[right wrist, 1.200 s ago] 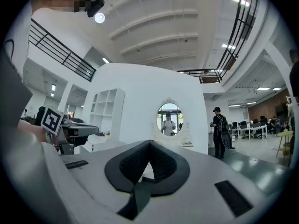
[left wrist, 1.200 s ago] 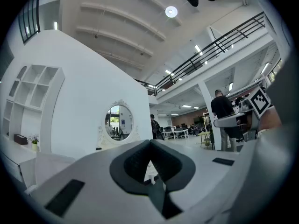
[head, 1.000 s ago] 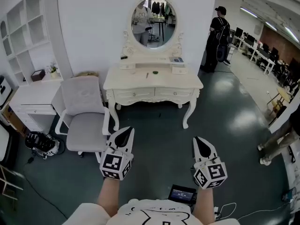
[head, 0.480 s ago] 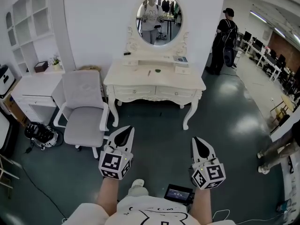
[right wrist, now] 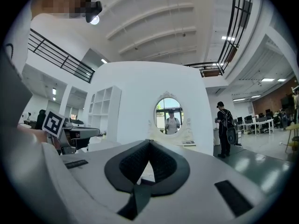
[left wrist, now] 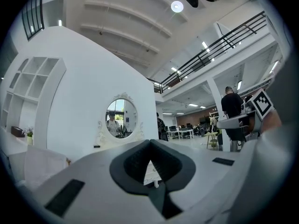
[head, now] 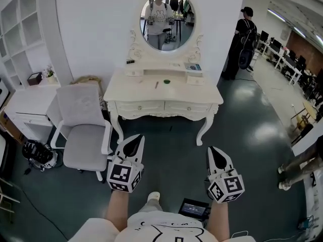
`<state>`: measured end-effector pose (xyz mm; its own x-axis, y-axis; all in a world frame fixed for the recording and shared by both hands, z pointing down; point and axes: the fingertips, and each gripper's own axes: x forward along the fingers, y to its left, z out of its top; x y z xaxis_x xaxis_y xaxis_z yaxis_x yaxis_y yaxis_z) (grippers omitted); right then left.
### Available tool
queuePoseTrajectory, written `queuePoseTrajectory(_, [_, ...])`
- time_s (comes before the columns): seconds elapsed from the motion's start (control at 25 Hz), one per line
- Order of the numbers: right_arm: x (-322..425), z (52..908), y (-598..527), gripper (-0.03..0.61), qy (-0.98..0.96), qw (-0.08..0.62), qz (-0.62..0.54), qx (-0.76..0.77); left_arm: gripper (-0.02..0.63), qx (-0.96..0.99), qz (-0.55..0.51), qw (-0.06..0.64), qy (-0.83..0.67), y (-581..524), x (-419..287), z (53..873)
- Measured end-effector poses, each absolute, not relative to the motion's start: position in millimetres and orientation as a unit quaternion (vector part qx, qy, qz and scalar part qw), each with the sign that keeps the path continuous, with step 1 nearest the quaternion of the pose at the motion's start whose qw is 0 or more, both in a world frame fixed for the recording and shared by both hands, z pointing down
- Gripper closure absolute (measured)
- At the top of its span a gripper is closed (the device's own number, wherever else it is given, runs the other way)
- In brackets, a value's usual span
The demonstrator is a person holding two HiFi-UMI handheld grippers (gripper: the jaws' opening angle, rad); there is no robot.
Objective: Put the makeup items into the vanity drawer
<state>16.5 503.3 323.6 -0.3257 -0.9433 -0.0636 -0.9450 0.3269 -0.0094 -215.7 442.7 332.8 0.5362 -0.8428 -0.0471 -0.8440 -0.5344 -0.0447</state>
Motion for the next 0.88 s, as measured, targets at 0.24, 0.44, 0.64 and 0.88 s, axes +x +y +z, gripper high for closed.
queuePoseTrajectory(0.24, [15, 320, 425, 0.571, 0.810, 0.031, 0.014, -0.585, 0.588, -0.882, 0.008, 0.032, 0.469, 362, -211, 330])
queuePoseTrajectory(0.44, [13, 321, 372, 0.571, 0.805, 0.037, 0.009, -0.592, 0.588, -0.889, 0.003, 0.028, 0.457, 306, -212, 335])
queuePoseTrajectory(0.64, [10, 327, 333, 0.571, 0.806, 0.028, 0.006, -0.591, 0.588, -0.892, 0.001, 0.018, 0.452, 264, -207, 345])
queuePoseTrajectory(0.88, [19, 334, 300, 0.571, 0.803, 0.032, 0.001, -0.596, 0.588, -0.891, -0.004, 0.009, 0.455, 229, -203, 354])
